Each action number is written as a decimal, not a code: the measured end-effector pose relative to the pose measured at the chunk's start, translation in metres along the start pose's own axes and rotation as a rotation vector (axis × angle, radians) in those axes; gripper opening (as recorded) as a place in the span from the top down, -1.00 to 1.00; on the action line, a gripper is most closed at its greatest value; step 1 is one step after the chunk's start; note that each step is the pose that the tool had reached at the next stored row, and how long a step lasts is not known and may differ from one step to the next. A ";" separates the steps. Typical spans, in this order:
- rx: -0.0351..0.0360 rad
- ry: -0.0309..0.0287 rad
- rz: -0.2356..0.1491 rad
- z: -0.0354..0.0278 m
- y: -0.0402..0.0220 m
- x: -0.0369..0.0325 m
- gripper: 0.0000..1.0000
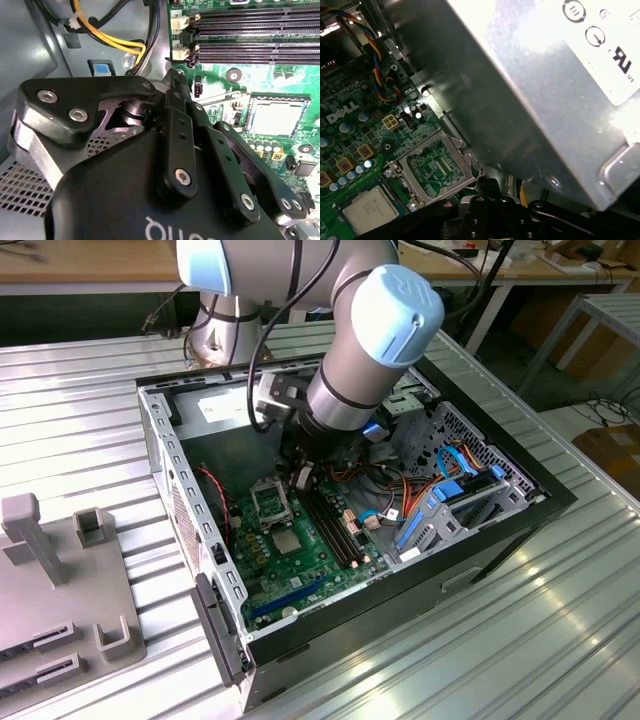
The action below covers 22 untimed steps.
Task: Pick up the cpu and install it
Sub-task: 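Close the cpu cover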
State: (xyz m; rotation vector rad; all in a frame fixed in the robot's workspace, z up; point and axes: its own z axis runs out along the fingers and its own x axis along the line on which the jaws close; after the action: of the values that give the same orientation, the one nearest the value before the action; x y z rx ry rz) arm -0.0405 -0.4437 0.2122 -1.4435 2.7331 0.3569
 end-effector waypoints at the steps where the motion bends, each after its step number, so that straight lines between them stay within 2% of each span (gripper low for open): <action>1: 0.0000 0.0000 0.000 -0.0012 0.0002 -0.0002 0.79; 4: 0.0006 0.0005 0.000 -0.0029 0.0008 -0.0004 0.79; 8: 0.0032 0.0046 0.000 -0.0048 0.0012 -0.0004 0.79; 10: 0.0064 0.0092 0.001 -0.0057 0.0014 -0.0005 0.79; 12: 0.0153 0.0222 0.002 -0.0081 0.0019 -0.0008 0.79; 14: 0.0202 0.0293 0.002 -0.0097 0.0022 -0.0010 0.79; 19: 0.0287 0.0415 0.003 -0.0146 0.0031 -0.0017 0.79; 22: 0.0298 0.0433 0.003 -0.0150 0.0032 -0.0017 0.79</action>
State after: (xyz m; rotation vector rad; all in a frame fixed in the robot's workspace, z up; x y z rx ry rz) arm -0.0410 -0.4438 0.2276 -1.4571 2.7620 0.2871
